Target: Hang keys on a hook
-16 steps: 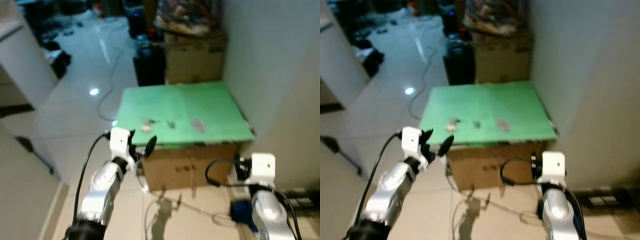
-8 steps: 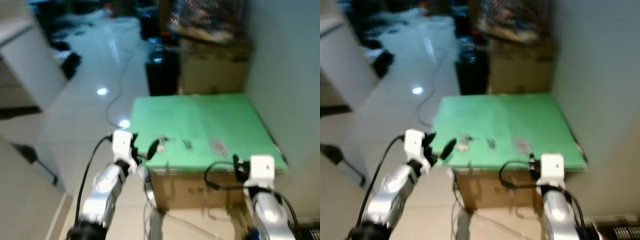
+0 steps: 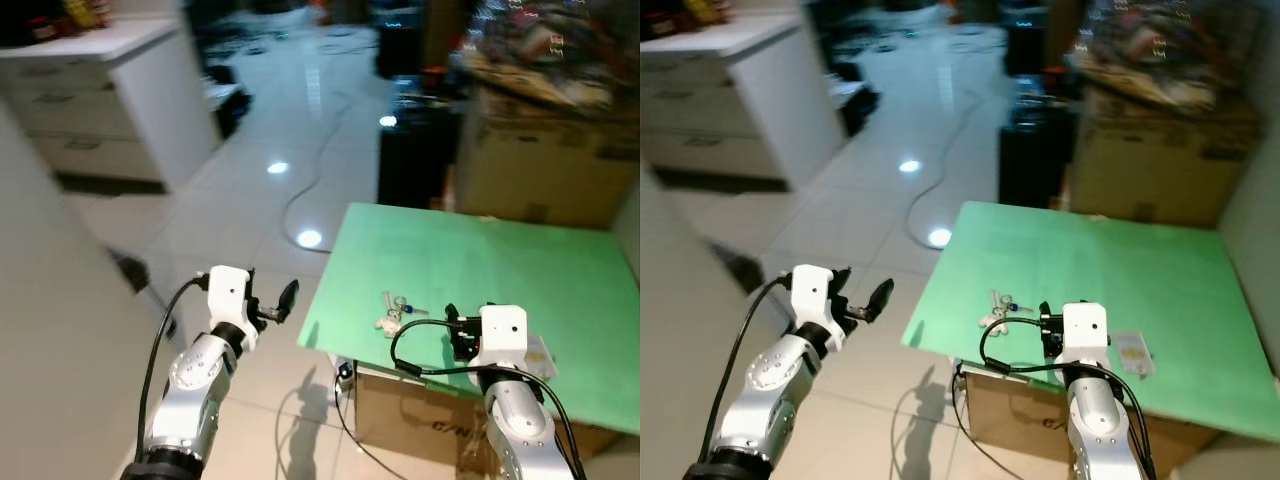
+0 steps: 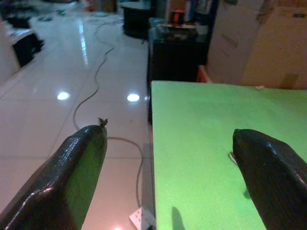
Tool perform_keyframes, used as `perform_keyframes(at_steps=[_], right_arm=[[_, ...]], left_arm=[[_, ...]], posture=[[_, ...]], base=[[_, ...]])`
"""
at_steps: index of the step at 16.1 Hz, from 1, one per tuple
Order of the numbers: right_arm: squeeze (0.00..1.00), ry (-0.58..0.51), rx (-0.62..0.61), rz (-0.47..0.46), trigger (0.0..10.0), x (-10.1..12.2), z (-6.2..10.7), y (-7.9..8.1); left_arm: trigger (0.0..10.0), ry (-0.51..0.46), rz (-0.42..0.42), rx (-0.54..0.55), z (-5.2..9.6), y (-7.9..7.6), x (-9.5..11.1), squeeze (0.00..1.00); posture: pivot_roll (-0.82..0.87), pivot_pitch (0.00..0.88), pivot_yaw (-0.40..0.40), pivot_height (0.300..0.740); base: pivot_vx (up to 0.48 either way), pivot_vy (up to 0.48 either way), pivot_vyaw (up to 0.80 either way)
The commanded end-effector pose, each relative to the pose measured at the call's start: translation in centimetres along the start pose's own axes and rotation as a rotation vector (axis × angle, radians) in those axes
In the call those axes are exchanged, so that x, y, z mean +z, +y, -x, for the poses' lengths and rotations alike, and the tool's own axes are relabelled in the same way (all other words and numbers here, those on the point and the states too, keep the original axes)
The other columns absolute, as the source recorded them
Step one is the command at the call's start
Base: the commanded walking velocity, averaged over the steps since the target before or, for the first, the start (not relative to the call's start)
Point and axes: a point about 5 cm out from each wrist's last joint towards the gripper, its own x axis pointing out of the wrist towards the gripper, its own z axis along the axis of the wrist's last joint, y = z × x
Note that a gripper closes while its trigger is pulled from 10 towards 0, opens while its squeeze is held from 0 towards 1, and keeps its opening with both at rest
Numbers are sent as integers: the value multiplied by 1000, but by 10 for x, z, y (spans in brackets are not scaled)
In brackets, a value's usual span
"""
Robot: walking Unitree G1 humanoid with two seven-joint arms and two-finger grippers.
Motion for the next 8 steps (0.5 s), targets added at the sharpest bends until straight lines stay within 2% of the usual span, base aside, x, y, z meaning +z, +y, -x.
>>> perform_keyframes(at_steps=[1,8], right_arm=[[0,13,-2,1,10000,-1,-1,-1],[0,8,18,6,10000,0,-1,1]], left_arm=[[10000,-20,-10,-5,0,0,5,0],[10000,-25,-20,-38,2,-6,4,0]], posture=[[-125,0,86,740],[-120,0,80,740]], base=[[0,-454,0],[0,-454,0]])
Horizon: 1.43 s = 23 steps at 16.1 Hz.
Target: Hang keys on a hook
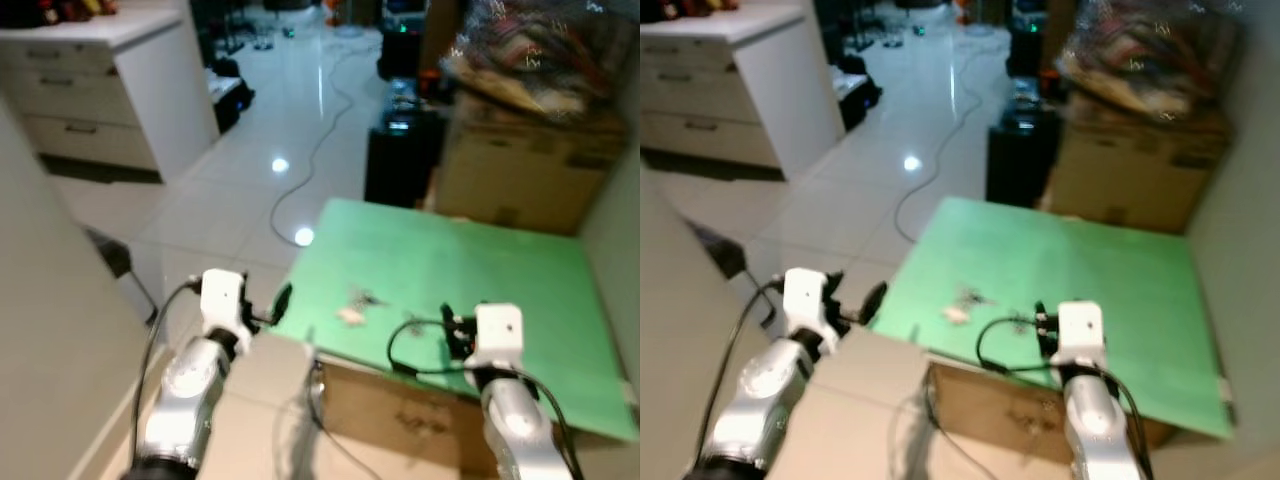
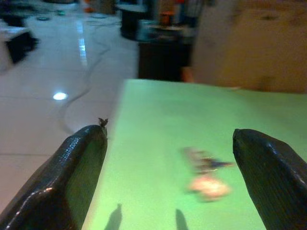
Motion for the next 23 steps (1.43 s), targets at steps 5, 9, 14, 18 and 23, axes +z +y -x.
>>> perform_keyframes(at_steps=[5,9,14,18,23], right_arm=[[0,11,21,-7,10000,0,-4,7],[0,27,32,-19,10000,-2,-4,15],[0,21,36,-17,10000,-1,-8,17],[0,13,40,-14,10000,1,-12,18],[0,7,53,-16,10000,7,-22,20]], left_arm=[[10000,-3,-38,22,2,7,4,0],[10000,-1,-18,82,0,14,5,0],[10000,7,-28,93,2,17,5,0],[10000,-4,-76,94,-1,14,9,0],[10000,8,-70,101,-1,14,8,0]], posture=[[-116,0,78,740],[-109,0,76,740],[-101,0,76,740],[-103,0,80,740],[-93,0,76,740]], base=[[0,-455,0],[62,-102,0],[0,0,0],[0,360,-327],[0,0,0]])
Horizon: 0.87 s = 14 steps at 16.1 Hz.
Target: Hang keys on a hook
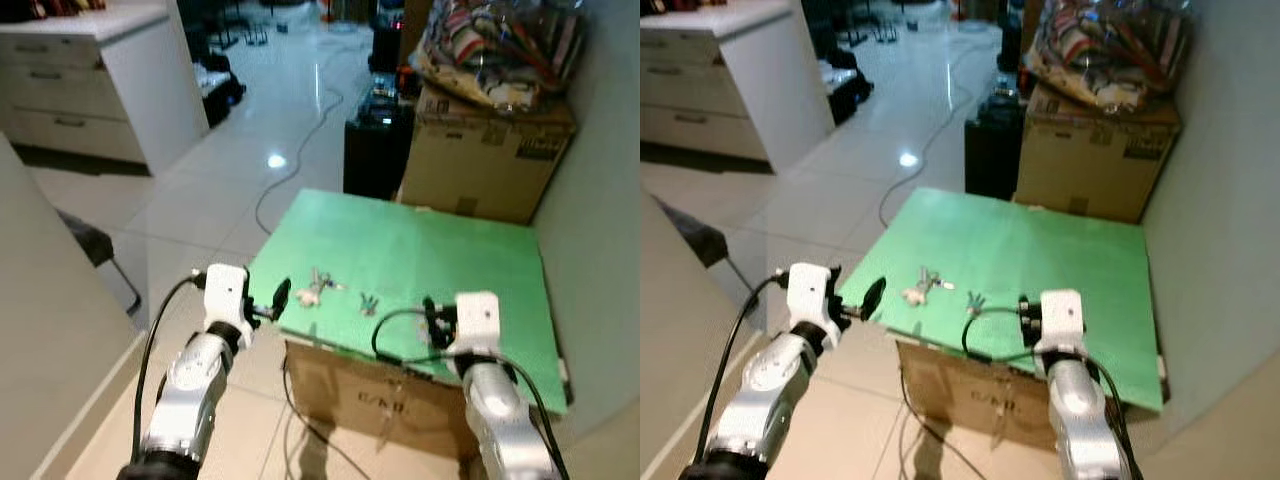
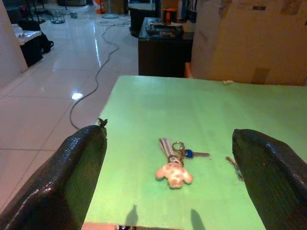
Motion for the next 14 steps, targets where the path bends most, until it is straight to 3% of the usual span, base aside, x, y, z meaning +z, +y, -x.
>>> perform_keyframes(at_steps=[1,3,4,6,8,10,12,14], right_arm=[[0,-21,-21,-17,10000,7,-7,-2],[0,-56,-79,-21,10000,19,-15,-5],[0,-79,-139,-29,10000,32,-31,-6],[0,-90,-161,-39,10000,39,-41,-5],[0,-79,-192,-27,10000,52,-63,-3],[0,-63,-192,-27,10000,55,-71,-1],[0,-2,-150,-36,10000,51,-80,8],[0,39,-136,-71,10000,48,-83,13]], left_arm=[[10000,-3,1,-1,0,-1,1,0],[10000,-4,-1,-5,2,0,1,0],[10000,-3,-14,-8,4,3,3,0],[10000,-5,-21,-11,5,5,5,0],[10000,19,-17,-67,8,3,6,0],[10000,25,5,-169,11,-7,7,0],[10000,29,-15,-385,23,-35,5,0],[10000,8,-25,-455,29,-52,10,0]], posture=[[-85,0,76,740],[-76,0,78,740],[-60,0,88,740],[-45,3,95,740],[-9,31,95,740],[17,52,87,740],[56,101,64,740],[74,136,47,740]], base=[[0,0,0],[0,0,0],[0,0,0],[0,0,0],[0,0,0],[0,0,0],[0,0,0],[0,0,0]])
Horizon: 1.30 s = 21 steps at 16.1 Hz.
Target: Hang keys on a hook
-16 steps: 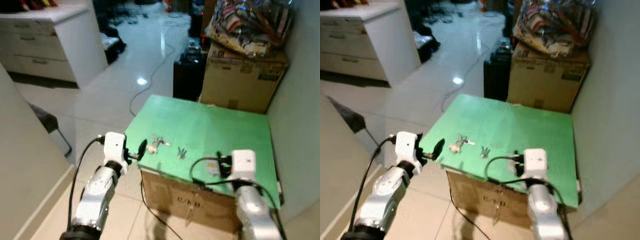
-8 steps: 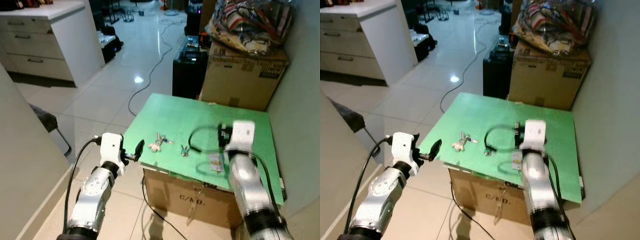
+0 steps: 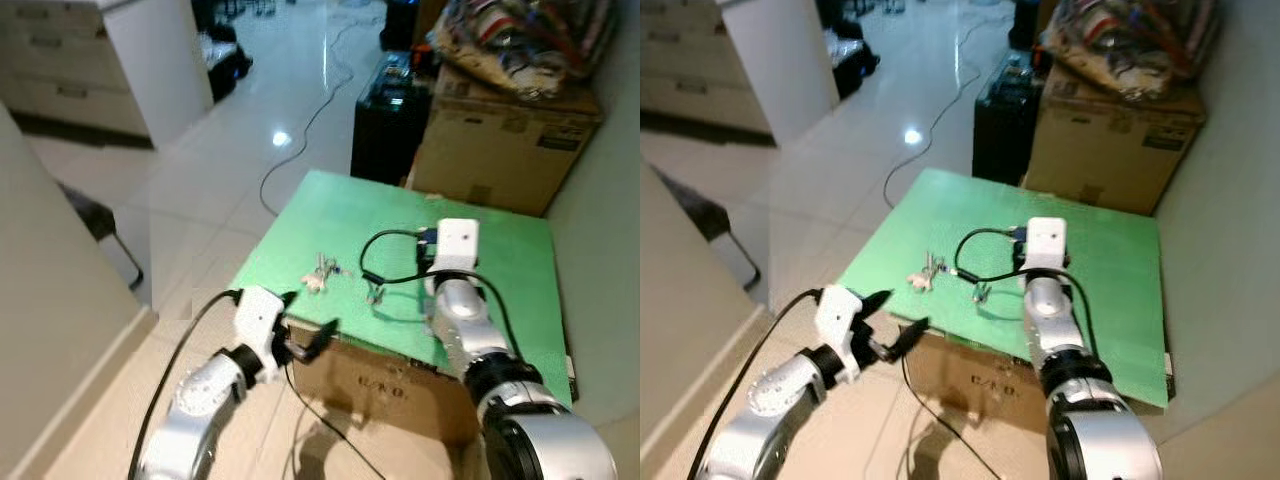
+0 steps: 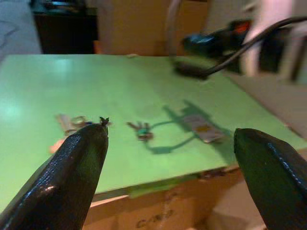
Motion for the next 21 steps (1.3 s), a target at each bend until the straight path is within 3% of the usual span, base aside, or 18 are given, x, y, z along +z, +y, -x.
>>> perform_keyframes(at_steps=[1,5,10,15,21], right_arm=[[0,23,-6,-24,10000,-3,-1,1],[0,103,-86,16,10000,-29,7,-8],[0,188,-124,26,10000,-57,19,-22],[0,198,-112,-31,10000,-68,28,-8],[0,231,-135,-52,10000,-75,31,-8]], left_arm=[[10000,-5,-11,-45,1,-8,5,0],[10000,19,27,-130,9,-17,7,0],[10000,57,39,-38,22,1,4,0],[10000,69,14,-33,26,6,6,0],[10000,67,13,-53,26,2,7,0]], posture=[[85,159,43,740],[101,193,59,740],[98,213,83,740],[91,206,97,740],[86,204,104,740]], base=[[0,0,0],[0,0,0],[0,0,0],[0,0,0],[0,0,0]])
